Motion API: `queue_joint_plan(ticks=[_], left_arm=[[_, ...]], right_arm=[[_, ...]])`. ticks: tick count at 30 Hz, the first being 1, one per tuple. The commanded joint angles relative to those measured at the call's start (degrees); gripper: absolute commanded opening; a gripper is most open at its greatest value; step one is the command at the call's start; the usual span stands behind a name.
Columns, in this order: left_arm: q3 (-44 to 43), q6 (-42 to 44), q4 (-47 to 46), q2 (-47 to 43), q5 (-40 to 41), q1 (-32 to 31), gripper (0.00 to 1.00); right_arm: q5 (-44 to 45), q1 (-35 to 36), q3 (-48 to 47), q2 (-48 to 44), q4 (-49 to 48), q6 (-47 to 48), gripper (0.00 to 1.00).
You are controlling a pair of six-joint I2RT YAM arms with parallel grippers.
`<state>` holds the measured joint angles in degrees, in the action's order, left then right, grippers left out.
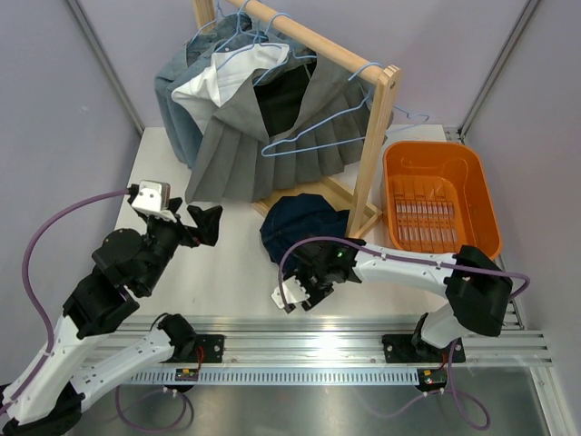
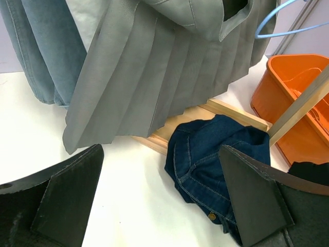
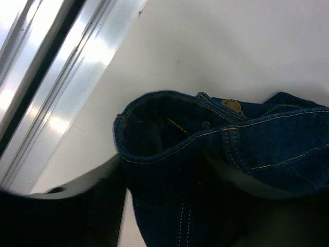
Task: Remove the skirt from the hanger
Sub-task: Pick up the skirt from the center of the board.
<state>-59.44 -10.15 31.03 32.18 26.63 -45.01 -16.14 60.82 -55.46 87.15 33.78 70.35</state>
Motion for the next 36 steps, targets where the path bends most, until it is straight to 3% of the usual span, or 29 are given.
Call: queue_joint_plan(ticks=[1, 2, 6, 12, 21, 25, 28, 32, 36], left_arm=[[0.2, -0.2, -3.3, -1.2, 0.3, 0.2, 0.99], [0.4, -0.1, -3.5, -1.7, 0.5, 0.1, 0.99], [0.2, 0.7, -3.9, -1.7, 0.6, 0.1, 0.99], [-1.6, 2.5, -3.9, -0.6, 0.3, 0.1, 0.99], [-2.3, 4.6, -5.3, 0.4, 0.5, 0.1, 0.99], [-3.8, 5.9, -5.8, 1.8, 0.2, 0.1, 0.99], [-4.5, 6.5, -6.5, 2.5, -0.1, 0.1, 0.99], [-4.5, 7.0, -7.9, 3.6, -0.7, 0.1, 0.99], [-4.6, 7.1, -9.1, 4.9, -1.3, 0.1, 0.99]], right_arm=[[3.0, 0.5, -1.8, 0.0, -2.9, -3.6, 0.54], [2.8, 0.4, -2.7, -1.4, -2.3, -4.2, 0.30], [-4.5, 0.4, -6.6, -8.8, 4.1, -6.4, 0.00], [-18.6, -1.7, -21.8, -21.9, 14.7, -13.0, 0.00], [-24.5, -15.7, -45.9, -24.1, 5.9, -32.2, 0.00], [-19.3, -16.2, -51.9, -25.3, -1.8, -36.9, 0.00], [-8.5, -17.8, -56.0, -25.1, -9.3, -43.4, 0.00], [6.3, -19.1, -61.9, -24.1, -13.6, -42.5, 0.00], [13.4, -19.4, -68.7, -22.6, -14.3, -38.4, 0.00]])
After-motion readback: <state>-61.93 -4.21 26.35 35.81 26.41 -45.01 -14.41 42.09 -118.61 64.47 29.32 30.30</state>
